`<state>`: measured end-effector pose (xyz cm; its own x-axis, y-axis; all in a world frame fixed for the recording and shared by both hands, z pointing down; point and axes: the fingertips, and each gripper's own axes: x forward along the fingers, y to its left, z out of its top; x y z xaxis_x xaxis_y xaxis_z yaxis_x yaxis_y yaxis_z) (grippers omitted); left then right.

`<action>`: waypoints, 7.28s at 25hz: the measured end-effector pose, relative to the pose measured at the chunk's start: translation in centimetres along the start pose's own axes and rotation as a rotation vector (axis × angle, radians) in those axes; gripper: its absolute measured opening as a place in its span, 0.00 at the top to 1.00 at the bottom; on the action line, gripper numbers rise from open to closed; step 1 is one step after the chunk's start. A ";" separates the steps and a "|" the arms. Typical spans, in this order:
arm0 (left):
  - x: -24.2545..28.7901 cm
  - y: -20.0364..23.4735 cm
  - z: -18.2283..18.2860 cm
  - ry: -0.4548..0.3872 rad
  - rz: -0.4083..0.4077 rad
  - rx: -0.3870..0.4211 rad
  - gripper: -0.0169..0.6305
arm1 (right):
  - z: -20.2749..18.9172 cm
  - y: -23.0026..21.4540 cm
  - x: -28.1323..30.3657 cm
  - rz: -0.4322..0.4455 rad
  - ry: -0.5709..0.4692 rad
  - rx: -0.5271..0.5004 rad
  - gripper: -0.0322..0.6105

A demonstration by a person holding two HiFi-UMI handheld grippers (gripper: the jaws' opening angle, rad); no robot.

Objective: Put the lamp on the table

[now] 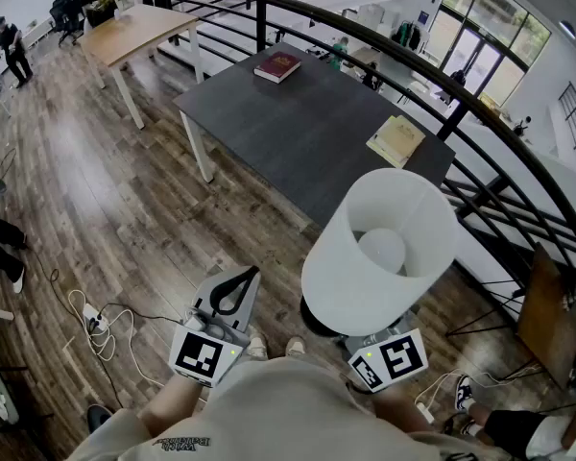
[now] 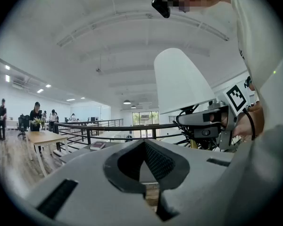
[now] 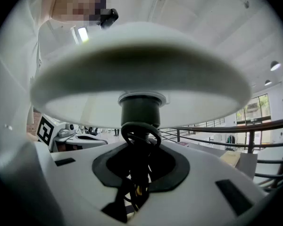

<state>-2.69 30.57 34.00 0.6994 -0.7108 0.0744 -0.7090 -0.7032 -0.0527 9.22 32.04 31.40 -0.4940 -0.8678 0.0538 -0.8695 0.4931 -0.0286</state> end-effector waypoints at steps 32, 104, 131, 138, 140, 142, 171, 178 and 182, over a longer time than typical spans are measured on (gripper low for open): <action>1.9 -5.3 -2.6 0.125 0.035 0.011 0.97 | -1.6 -2.0 -3.0 0.098 0.002 0.060 0.82; 26.1 33.2 -1.3 0.012 -0.150 0.124 0.97 | 2.5 -13.2 40.4 -0.028 -0.085 0.009 0.82; 31.6 35.1 -1.6 0.050 -0.040 0.077 0.97 | 1.7 -18.8 45.4 0.054 -0.026 0.044 0.82; 34.0 37.5 -2.6 0.040 -0.016 0.070 0.97 | 1.1 -20.5 48.4 0.049 -0.045 0.037 0.82; 35.4 39.1 -2.5 0.026 0.008 0.096 0.97 | 1.2 -21.8 50.2 0.043 -0.057 0.025 0.82; 36.7 40.7 -2.1 0.013 0.035 0.100 0.97 | 1.6 -23.3 51.8 0.034 -0.072 0.011 0.82; 60.1 55.7 -13.5 -0.004 0.143 0.013 0.97 | -6.7 -41.0 75.6 -0.098 -0.172 -0.115 0.82; 63.1 55.8 -19.0 0.042 0.114 0.003 0.97 | -12.0 -43.7 78.3 -0.146 -0.112 -0.091 0.82; 64.1 56.0 -21.2 0.058 0.112 -0.007 0.97 | -14.5 -43.9 79.7 -0.134 -0.089 -0.126 0.82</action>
<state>0.51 -54.02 56.94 0.6096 -0.7826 0.1262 -0.7831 -0.6192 -0.0567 8.04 -57.93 51.43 -0.3773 -0.9252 -0.0398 -0.9230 0.3722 0.0982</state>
